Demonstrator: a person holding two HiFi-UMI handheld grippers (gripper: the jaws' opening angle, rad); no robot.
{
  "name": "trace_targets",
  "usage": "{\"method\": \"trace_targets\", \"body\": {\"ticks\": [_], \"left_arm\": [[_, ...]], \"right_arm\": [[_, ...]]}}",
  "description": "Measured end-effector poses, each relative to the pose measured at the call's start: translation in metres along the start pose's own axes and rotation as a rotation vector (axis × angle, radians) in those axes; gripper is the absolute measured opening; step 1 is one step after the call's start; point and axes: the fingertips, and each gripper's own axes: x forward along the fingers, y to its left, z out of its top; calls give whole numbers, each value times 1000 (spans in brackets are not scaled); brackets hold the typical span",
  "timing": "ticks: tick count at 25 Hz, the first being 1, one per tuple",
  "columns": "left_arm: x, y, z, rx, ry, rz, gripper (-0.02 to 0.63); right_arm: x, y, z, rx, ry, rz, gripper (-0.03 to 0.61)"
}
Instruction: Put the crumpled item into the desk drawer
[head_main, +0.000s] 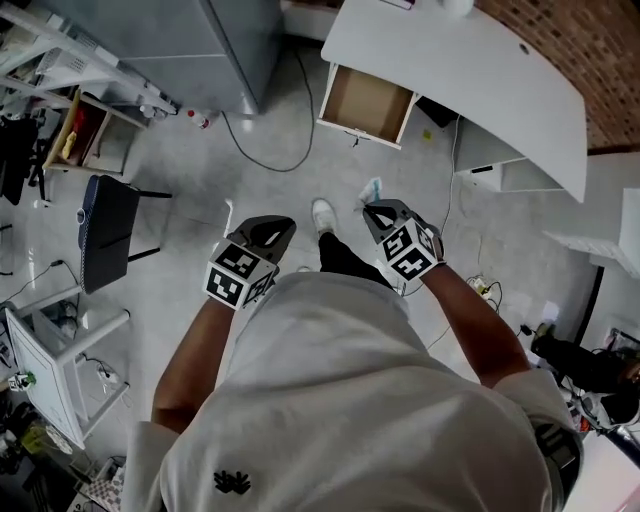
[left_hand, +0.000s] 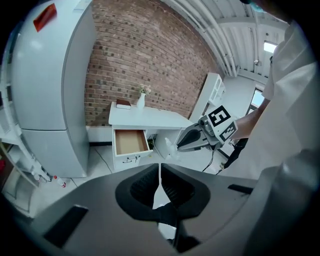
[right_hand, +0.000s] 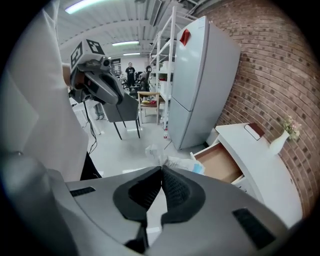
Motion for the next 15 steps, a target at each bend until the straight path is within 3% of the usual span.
{"method": "trace_targets", "body": {"ticks": [6,15], "left_arm": [[52,53,64,-63,17,60,32],[92,107,85,-175,38,136,32]], "right_arm": [[63,-126,9,-111,42,27,29],[186,-244,15,-267,104,27,29]]}}
